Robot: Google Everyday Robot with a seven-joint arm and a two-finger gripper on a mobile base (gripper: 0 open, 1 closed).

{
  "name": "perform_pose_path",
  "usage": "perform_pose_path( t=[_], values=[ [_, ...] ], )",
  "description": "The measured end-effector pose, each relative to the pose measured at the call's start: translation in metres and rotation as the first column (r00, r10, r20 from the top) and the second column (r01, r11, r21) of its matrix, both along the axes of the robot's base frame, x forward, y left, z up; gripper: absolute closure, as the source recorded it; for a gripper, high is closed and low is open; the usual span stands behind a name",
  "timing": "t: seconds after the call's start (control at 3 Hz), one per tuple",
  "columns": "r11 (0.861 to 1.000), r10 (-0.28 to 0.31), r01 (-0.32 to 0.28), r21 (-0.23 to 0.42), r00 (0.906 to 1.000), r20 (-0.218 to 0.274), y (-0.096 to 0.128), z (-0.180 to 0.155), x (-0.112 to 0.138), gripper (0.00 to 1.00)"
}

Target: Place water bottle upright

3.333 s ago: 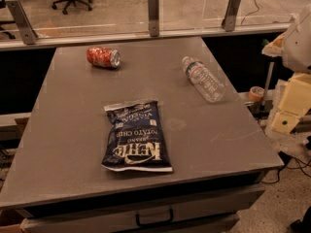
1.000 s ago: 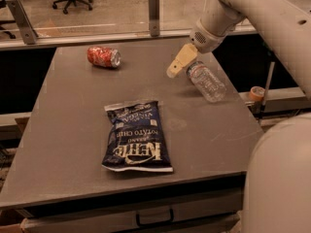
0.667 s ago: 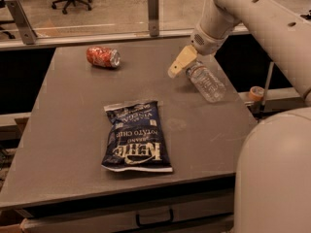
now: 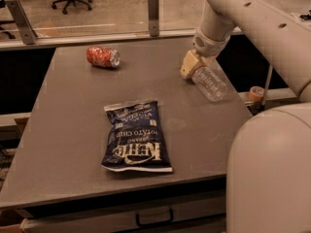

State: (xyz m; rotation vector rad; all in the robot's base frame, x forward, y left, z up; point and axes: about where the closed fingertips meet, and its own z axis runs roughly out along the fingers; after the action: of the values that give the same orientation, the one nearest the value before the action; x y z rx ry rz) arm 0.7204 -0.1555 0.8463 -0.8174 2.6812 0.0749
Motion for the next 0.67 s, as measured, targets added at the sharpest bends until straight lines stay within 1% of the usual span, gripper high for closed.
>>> perform_pose_path(
  t=[0.33,0.67],
  values=[
    [1.000,-0.007,0.007,0.001,1.0000,0.006,-0.001,0.003,0.001,0.64],
    [0.999,0.035,-0.037,0.037,0.9975,0.061,0.013,0.029,0.001,0.88]
  ],
)
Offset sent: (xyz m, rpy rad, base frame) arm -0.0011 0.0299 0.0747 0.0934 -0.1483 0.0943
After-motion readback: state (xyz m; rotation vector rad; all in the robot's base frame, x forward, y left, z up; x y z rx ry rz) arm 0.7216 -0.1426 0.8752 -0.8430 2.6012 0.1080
